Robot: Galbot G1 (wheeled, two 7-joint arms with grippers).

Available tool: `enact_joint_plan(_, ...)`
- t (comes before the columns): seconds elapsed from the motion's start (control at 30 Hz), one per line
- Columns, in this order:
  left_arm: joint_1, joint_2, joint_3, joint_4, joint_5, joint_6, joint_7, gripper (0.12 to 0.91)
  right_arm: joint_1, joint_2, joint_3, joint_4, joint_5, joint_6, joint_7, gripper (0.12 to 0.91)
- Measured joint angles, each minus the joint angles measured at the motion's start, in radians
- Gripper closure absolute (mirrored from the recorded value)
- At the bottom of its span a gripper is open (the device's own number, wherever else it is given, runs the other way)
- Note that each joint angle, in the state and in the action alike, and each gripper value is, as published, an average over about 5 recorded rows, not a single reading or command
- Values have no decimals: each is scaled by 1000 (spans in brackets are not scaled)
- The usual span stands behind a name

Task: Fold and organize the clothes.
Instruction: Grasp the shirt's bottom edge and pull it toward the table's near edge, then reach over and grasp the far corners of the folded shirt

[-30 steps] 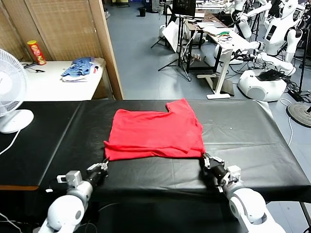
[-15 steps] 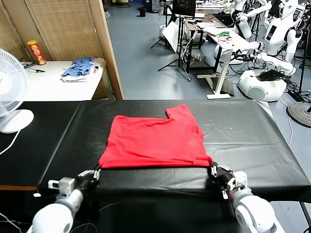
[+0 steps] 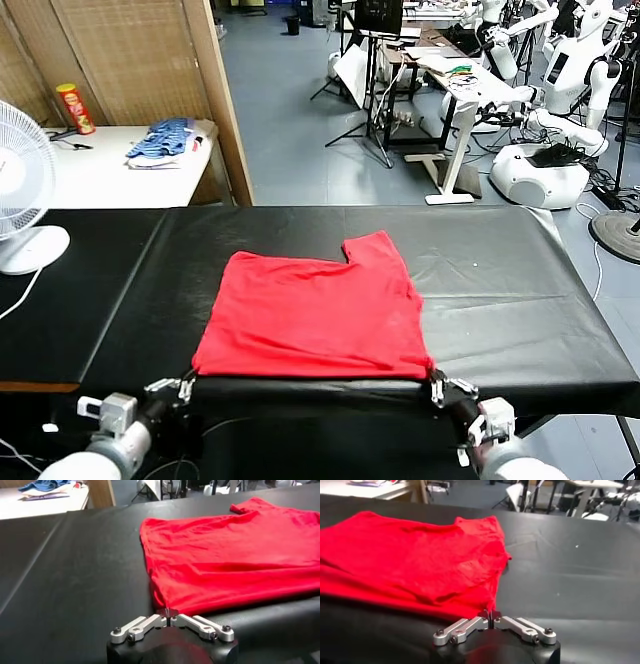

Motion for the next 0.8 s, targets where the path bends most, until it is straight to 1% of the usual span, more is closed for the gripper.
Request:
enact_joint_plan(0.03, 8, -3, -5, -8, -3, 6, -7, 644, -6, -1, 5, 10, 1, -3, -1, 570)
enact_joint_plan(0.1, 22, -11, -14, -28, -12, 22, -20, 543, -16, -4, 16, 32, 5, -9, -4, 469)
enact_joint_plan(0.13, 27, -15, -18, -39, -16, 33, -25, 493, -19, -7, 23, 42, 10, -11, -7, 404)
enact_joint_plan(0.17, 30, -19, -23, -52, -21, 47, -29, 443, -21, -10, 31, 52, 17, -12, -11, 355)
enact_joint_plan(0.23, 29, -27, -31, -76, -32, 73, -33, 348, -13, -17, 48, 65, 37, -4, -15, 279)
enact_joint_plan(0.3, 17, -31, -40, -95, -52, 84, -31, 274, 15, -26, 62, 63, 56, 14, -15, 246)
enact_joint_plan(0.33, 5, -31, -43, -101, -65, 84, -30, 253, 41, -31, 66, 53, 63, 24, -15, 236)
enact_joint_plan(0.43, -66, -27, -42, -93, -113, 85, -38, 235, 162, -41, 56, -15, 71, 46, -15, 228)
enact_joint_plan(0.53, -189, -21, -18, -46, -157, 80, -52, 233, 316, -42, 22, -121, 72, 62, -19, 227)
enact_joint_plan(0.67, -390, -29, 56, 73, -176, 59, -61, 232, 519, -35, -44, -283, 70, 66, -11, 227)
enact_joint_plan(0.8, -584, -58, 154, 226, -197, 75, -74, 232, 699, -21, -122, -457, 70, 61, 7, 227)
